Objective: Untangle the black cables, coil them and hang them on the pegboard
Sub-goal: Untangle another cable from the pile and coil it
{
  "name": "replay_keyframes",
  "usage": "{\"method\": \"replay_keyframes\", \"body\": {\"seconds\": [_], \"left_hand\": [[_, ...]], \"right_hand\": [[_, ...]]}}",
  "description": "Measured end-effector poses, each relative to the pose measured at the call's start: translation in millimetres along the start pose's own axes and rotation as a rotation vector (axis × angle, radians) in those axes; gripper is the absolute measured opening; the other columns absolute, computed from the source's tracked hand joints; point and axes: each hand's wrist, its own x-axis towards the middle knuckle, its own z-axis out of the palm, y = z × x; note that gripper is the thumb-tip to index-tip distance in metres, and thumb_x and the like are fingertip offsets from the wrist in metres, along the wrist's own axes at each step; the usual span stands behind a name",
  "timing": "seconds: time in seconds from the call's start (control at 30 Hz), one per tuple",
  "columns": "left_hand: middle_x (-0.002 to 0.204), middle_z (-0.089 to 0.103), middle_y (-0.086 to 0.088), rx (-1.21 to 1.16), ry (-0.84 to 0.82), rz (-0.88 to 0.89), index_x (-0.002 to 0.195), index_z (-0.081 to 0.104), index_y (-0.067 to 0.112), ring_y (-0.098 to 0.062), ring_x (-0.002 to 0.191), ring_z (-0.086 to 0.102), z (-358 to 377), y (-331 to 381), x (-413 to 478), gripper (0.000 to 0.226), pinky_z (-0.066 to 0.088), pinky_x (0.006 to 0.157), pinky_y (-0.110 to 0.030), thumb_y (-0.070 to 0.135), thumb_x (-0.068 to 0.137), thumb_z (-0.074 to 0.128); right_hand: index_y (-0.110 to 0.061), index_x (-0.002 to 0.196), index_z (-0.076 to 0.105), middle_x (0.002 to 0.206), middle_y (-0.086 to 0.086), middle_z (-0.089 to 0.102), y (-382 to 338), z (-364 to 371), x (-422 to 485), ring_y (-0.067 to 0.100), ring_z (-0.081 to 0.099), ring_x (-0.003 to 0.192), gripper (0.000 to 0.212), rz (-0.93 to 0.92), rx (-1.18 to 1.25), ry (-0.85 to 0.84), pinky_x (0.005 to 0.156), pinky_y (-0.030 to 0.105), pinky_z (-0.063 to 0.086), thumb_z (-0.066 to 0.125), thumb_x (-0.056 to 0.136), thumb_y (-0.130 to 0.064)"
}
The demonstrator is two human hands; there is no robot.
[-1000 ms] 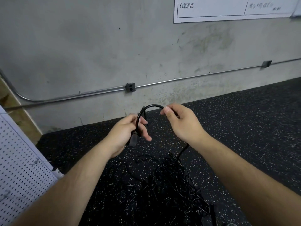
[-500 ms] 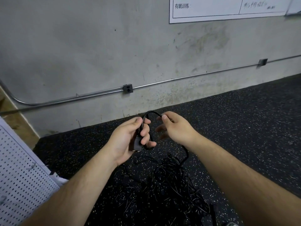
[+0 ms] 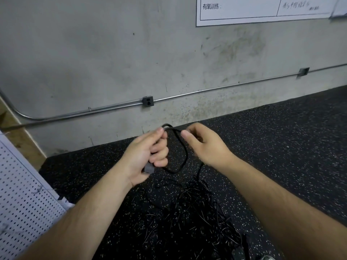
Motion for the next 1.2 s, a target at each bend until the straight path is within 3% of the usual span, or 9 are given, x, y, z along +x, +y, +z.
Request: {"method": "replay_keyframes", "body": {"seconds": [0.17, 0.27, 0.33, 0.5, 0.63, 0.77, 0.97, 1.07, 1.2], "left_hand": [[0.056, 0.031, 0.011, -0.265, -0.028, 0.075, 0.089, 0.056, 0.01, -0.001, 0.038, 0.03, -25, 26, -6, 0.023, 0.032, 0.035, -0.014, 0.02, 0.103, 0.041], [0.057, 0.032, 0.009, -0.223, -0.052, 0.062, 0.091, 0.059, 0.01, -0.004, 0.042, 0.031, -26, 26, -11, 0.022, 0.042, 0.045, -0.021, 0.017, 0.101, 0.041], [0.058, 0.031, 0.008, -0.226, -0.092, 0.038, 0.093, 0.06, 0.01, -0.006, 0.044, 0.031, -26, 25, -11, 0.022, 0.044, 0.05, -0.025, 0.016, 0.1, 0.039], [0.056, 0.019, 0.008, -0.314, -0.213, -0.045, 0.086, 0.051, 0.013, -0.006, 0.042, 0.02, -19, 18, -6, 0.025, 0.037, 0.038, -0.02, 0.026, 0.1, 0.034], [0.052, 0.018, 0.007, -0.179, -0.129, -0.041, 0.08, 0.049, 0.016, -0.006, 0.038, 0.021, -7, 10, -4, 0.043, 0.04, 0.041, -0.024, 0.046, 0.107, 0.033], [0.06, 0.035, -0.001, 0.081, 0.016, 0.042, 0.098, 0.051, 0.008, -0.012, 0.041, 0.029, -9, 5, 1, 0.034, 0.052, 0.053, -0.034, 0.032, 0.108, 0.029], [0.063, 0.037, -0.003, 0.354, 0.268, 0.077, 0.1, 0.048, 0.008, -0.015, 0.047, 0.032, -7, -14, 4, 0.03, 0.041, 0.043, -0.03, 0.026, 0.112, 0.027], [0.063, 0.038, 0.002, 0.441, 0.282, 0.072, 0.095, 0.044, 0.012, -0.013, 0.048, 0.035, 0, -27, 3, 0.033, 0.034, 0.04, -0.028, 0.036, 0.112, 0.029], [0.063, 0.037, 0.001, 0.5, 0.251, 0.088, 0.091, 0.04, 0.012, -0.013, 0.046, 0.034, 11, -36, 3, 0.034, 0.034, 0.038, -0.026, 0.038, 0.111, 0.029]], "right_hand": [[-0.017, 0.094, 0.06, 0.084, 0.0, 0.068, 41, -6, -13, 0.014, 0.063, 0.081, 0.042, 0.192, 0.0, -0.176, 0.085, 0.037, 0.052, 0.038, 0.104, -0.052], [-0.019, 0.091, 0.06, 0.072, -0.003, 0.052, 37, -2, -8, 0.014, 0.054, 0.068, 0.039, 0.154, 0.077, -0.065, 0.071, 0.038, 0.051, 0.035, 0.107, -0.045], [-0.022, 0.094, 0.062, 0.066, -0.009, 0.049, 30, 7, -3, 0.011, 0.046, 0.058, 0.039, 0.169, 0.152, -0.04, 0.057, 0.033, 0.042, 0.035, 0.108, -0.046], [-0.023, 0.127, 0.057, 0.104, -0.001, 0.077, 3, 34, -8, 0.008, 0.063, 0.067, 0.047, 0.507, 0.445, -0.193, 0.052, 0.025, 0.038, 0.027, 0.107, -0.055], [-0.014, 0.122, 0.062, 0.084, -0.001, 0.076, -12, 37, -4, 0.007, 0.063, 0.06, 0.051, 0.473, 0.63, -0.067, 0.047, 0.023, 0.031, 0.031, 0.108, -0.052], [-0.007, 0.11, 0.065, 0.065, 0.002, 0.065, -12, 29, -1, 0.012, 0.057, 0.049, 0.054, 0.406, 0.471, 0.122, 0.042, 0.017, 0.038, 0.03, 0.109, -0.048], [-0.02, 0.114, 0.052, 0.069, 0.008, 0.072, -19, 30, -6, 0.023, 0.055, 0.043, 0.039, 0.279, 0.386, 0.181, 0.046, 0.025, 0.044, 0.024, 0.11, -0.046], [-0.021, 0.107, 0.056, 0.067, 0.003, 0.069, -21, 34, -4, 0.016, 0.052, 0.043, 0.037, 0.29, 0.327, 0.194, 0.047, 0.024, 0.043, 0.026, 0.11, -0.043], [-0.018, 0.103, 0.063, 0.075, -0.003, 0.065, -19, 33, 1, 0.012, 0.056, 0.062, 0.041, 0.351, 0.304, 0.2, 0.07, 0.034, 0.047, 0.031, 0.109, -0.044]]}}
